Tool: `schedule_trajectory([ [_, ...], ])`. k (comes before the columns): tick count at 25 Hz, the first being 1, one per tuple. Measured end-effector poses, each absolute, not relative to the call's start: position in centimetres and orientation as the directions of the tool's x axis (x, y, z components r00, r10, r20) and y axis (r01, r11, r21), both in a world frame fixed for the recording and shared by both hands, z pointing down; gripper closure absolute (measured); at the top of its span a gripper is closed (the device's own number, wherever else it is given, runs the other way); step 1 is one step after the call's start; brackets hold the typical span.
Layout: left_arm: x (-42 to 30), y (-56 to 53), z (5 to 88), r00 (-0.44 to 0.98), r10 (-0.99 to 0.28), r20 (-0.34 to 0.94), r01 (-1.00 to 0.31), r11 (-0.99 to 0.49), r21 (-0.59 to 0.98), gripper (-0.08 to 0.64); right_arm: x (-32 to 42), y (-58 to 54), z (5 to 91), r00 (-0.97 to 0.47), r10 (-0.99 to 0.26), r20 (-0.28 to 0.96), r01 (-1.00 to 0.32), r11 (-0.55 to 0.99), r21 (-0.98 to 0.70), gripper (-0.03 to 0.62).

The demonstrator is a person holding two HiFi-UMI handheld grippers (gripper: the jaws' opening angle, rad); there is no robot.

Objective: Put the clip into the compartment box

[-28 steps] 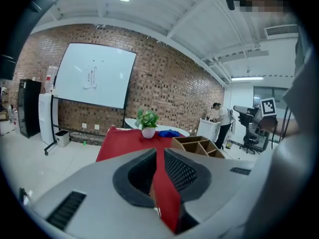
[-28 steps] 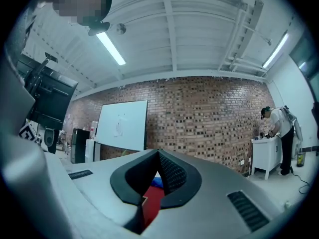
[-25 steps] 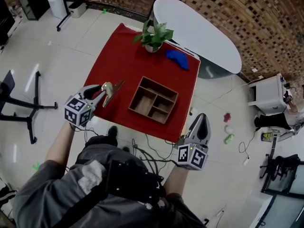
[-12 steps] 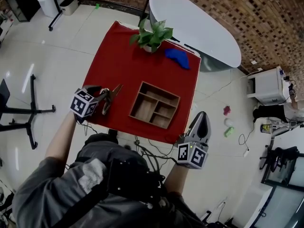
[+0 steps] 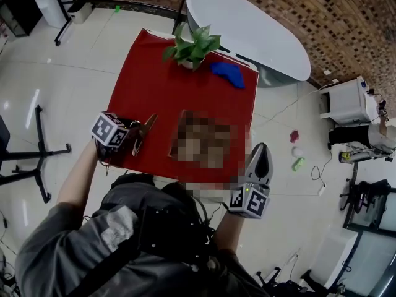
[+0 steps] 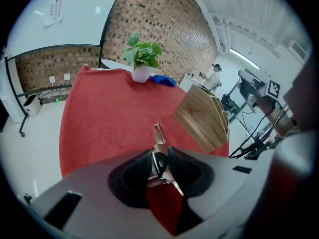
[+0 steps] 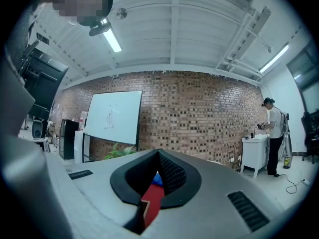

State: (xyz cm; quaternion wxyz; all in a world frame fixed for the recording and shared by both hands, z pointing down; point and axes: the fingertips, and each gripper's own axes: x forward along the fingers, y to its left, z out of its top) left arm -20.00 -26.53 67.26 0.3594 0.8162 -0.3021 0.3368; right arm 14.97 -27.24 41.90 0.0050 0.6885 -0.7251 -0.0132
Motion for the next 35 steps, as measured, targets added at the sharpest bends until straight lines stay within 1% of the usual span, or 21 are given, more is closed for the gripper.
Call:
schedule_trajectory([
  [4, -19.2, -27.0, 67.6, 0.654, -0.203, 0.729, -0.709, -0.500, 0.497, 0.447, 15.4, -27.6, 42.4, -0.052, -0.999, -0.007, -0.998, 0.052, 0.023, 0.566],
  [6, -18.8, -27.0, 67.2, 0.688, -0.205, 0.696, -0.695, -0.465, 0.549, 0.483, 15.9, -27.6, 42.3, -0.051, -0.999, -0.009, -0.999, 0.050, 0.020, 0.566],
  [10, -18.0, -26.5, 66.1, 0.689, -0.262, 0.676, -0.702, -0.473, 0.533, 0.497, 16.9, -27.8, 41.5, -0.063, -0.998, -0.023, -0.998, 0.063, 0.019, 0.566],
  [16, -17.1, -26.1, 62.4, 0.698, -0.401, 0.594, -0.714, -0.464, 0.525, 0.508, 18.3, -28.0, 40.4, -0.096, -0.995, -0.041, -0.995, 0.095, 0.016, 0.566],
  [19, -17.1, -26.5, 58.7, 0.701, -0.502, 0.507, -0.713, -0.458, 0.532, 0.508, 18.9, -28.1, 39.9, -0.113, -0.992, -0.048, -0.994, 0.113, 0.010, 0.566],
  [22, -17.1, -26.9, 53.4, 0.693, -0.618, 0.372, -0.703, -0.464, 0.539, 0.508, 19.5, -28.0, 39.1, -0.123, -0.991, -0.057, -0.992, 0.123, -0.003, 0.566],
  [24, -16.7, -26.9, 50.0, 0.686, -0.668, 0.287, -0.694, -0.484, 0.533, 0.508, 19.7, -27.7, 38.6, -0.129, -0.990, -0.065, -0.992, 0.129, -0.008, 0.566],
  [29, -15.0, -26.0, 43.5, 0.673, -0.725, 0.145, -0.687, -0.540, 0.487, 0.508, 19.7, -27.0, 37.5, -0.159, -0.983, -0.090, -0.987, 0.160, -0.004, 0.566],
  [35, -13.2, -24.4, 39.4, 0.687, -0.723, 0.078, -0.670, -0.587, 0.455, 0.508, 20.7, -25.6, 36.5, -0.164, -0.981, -0.100, -0.986, 0.164, -0.001, 0.566],
])
